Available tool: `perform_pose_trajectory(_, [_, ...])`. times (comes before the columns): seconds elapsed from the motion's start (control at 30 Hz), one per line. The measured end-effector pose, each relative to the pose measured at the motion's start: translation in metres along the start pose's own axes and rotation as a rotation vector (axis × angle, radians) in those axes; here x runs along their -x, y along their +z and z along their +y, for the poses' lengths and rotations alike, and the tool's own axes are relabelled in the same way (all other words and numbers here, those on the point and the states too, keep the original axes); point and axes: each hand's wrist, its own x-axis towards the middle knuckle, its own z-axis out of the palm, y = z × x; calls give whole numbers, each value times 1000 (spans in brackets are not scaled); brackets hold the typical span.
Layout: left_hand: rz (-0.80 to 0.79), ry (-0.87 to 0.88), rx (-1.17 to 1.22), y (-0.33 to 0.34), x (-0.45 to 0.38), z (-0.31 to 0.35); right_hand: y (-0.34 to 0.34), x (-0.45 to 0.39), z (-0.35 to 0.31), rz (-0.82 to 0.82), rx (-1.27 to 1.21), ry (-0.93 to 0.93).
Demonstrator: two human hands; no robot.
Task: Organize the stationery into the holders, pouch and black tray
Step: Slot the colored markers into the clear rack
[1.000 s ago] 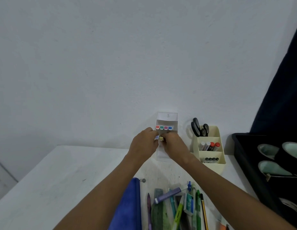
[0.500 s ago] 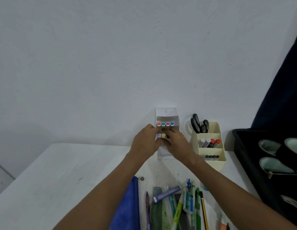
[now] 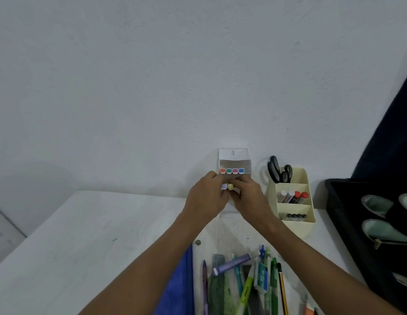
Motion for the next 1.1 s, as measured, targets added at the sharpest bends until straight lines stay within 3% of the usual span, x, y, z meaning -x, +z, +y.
perform_pose_trajectory(0.53, [-43,-73,-18,4,-5,-4,3,-11,2,-200,106,251])
perform_pose_trajectory(1.1, [-46,-93,-78,15,-12,-16,4,-12,-1,-195,47,242])
